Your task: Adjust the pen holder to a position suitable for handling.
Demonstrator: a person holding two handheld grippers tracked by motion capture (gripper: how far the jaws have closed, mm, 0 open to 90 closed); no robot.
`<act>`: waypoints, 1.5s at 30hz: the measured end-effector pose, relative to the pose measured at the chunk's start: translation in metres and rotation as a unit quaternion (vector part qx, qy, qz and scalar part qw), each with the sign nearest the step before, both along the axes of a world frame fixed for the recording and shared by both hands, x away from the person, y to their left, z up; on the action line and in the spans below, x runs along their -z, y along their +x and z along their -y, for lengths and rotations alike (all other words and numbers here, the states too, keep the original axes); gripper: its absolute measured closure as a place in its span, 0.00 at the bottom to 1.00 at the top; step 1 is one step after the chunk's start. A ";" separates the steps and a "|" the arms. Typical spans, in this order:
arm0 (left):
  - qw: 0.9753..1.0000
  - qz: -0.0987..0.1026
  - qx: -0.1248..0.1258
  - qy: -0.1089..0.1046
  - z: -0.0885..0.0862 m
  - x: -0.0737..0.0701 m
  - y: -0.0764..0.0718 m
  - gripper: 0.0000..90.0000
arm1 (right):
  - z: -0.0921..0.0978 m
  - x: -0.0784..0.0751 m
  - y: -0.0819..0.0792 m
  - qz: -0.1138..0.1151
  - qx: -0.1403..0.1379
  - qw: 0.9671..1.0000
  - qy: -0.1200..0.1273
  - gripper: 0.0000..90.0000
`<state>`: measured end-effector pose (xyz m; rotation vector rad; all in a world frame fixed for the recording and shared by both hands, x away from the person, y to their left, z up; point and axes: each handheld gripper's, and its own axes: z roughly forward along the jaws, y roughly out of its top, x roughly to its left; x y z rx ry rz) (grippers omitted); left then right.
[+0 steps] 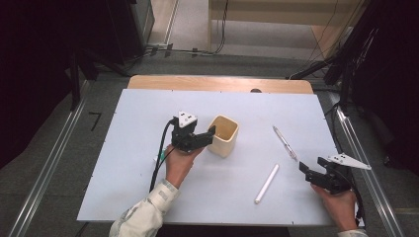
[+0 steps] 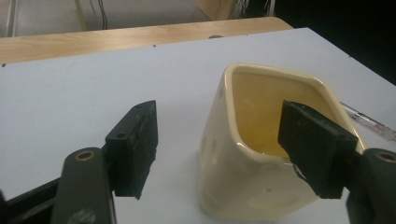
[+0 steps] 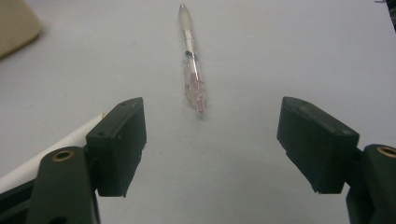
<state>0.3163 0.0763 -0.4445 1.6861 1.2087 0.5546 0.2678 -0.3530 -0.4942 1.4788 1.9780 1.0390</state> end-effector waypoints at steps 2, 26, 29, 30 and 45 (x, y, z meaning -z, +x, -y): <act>1.000 0.003 -0.001 -0.003 -0.002 0.000 -0.001 0.30 | 0.000 0.000 0.001 0.000 -0.001 1.000 -0.002 0.25; 0.999 0.016 -0.044 -0.022 -0.054 0.003 -0.040 0.23 | -0.005 0.000 0.002 0.003 -0.002 1.000 -0.005 0.25; 0.998 0.016 -0.058 -0.015 -0.065 0.006 -0.044 0.22 | -0.006 0.001 0.002 0.003 -0.002 1.000 -0.005 0.25; 0.997 0.012 -0.070 -0.013 -0.072 0.009 -0.046 0.20 | -0.006 0.001 0.003 0.001 0.000 1.000 -0.006 0.25; 0.994 0.008 -0.109 -0.014 -0.096 0.017 -0.049 0.20 | -0.006 0.001 0.002 0.001 0.001 1.000 -0.007 0.25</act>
